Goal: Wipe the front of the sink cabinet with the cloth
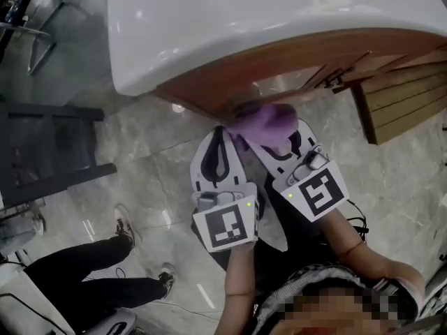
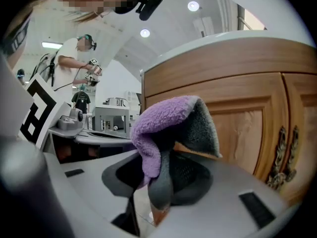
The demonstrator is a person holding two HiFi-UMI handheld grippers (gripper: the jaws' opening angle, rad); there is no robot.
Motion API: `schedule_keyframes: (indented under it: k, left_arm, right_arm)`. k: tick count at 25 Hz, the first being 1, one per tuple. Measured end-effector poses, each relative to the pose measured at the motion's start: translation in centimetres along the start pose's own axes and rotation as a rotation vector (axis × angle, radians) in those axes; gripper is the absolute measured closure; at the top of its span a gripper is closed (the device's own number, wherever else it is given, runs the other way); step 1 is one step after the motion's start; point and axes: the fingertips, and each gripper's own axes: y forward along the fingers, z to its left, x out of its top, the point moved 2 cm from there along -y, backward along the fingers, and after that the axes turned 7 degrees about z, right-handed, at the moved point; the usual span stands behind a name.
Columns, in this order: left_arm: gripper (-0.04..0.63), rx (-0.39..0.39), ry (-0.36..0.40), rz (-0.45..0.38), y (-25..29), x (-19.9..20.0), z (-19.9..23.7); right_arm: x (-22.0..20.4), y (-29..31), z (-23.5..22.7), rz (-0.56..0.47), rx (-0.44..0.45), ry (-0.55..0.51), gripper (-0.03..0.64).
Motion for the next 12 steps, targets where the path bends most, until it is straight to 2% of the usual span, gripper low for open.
schedule_keyframes:
  k: [3,7,12]
  left_arm:
    - [0.595,0.037,0.024,-0.044,0.5,-1.2,0.7]
    - [0.595,0.087,0.032,-0.091,0.1,-0.3,1.0]
    - [0.595,0.120,0.068,-0.120,-0.8,2.5,1.3]
  right_arm:
    - [-1.4,0.4,-0.6,-0.025,-0.024,-0.048,0.436]
    - [-0.7,-0.1,-0.9,-0.081,-0.031,-0.112,0.436]
    - [0.6,-0.7,-0.4,-0.042,-0.019,-0.174,0.436]
